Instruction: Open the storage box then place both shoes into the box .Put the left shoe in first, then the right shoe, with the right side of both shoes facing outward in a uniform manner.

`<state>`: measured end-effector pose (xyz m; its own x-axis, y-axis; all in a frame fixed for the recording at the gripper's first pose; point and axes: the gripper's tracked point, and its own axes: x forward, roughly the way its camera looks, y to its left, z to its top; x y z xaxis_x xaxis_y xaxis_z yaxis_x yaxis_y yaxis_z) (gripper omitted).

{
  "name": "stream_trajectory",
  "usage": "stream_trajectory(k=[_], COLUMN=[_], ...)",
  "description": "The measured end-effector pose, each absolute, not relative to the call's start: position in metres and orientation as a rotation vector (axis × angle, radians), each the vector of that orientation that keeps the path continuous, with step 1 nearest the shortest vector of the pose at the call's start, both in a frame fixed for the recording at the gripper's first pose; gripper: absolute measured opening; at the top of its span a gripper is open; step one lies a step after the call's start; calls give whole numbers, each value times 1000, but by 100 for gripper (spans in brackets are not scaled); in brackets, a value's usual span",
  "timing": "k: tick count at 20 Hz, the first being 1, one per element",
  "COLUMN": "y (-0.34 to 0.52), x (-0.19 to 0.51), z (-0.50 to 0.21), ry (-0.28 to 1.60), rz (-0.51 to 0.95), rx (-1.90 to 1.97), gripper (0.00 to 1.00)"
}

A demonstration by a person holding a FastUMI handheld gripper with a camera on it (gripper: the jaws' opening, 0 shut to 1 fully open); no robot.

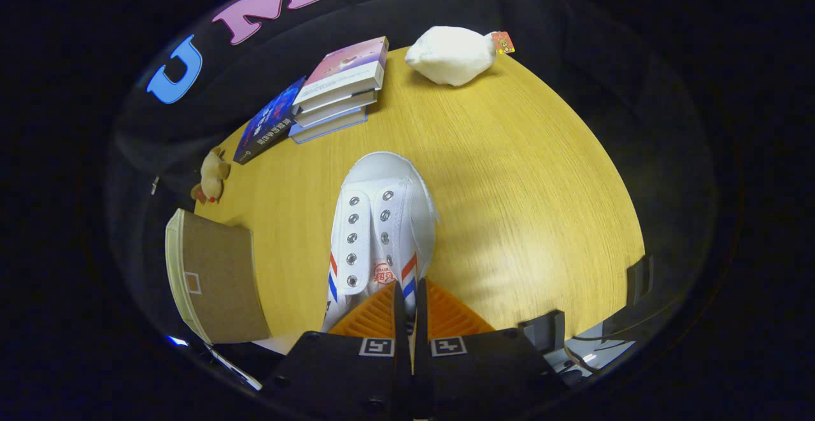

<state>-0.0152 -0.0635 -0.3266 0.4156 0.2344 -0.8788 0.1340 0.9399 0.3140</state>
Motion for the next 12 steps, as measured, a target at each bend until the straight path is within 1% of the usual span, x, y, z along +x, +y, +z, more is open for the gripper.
stream_trajectory(k=[7, 12], y=[13, 90], x=[-17, -30], z=[-233, -181], ry=[1034, 995], rz=[110, 189], rx=[389, 440], gripper=[6, 6])
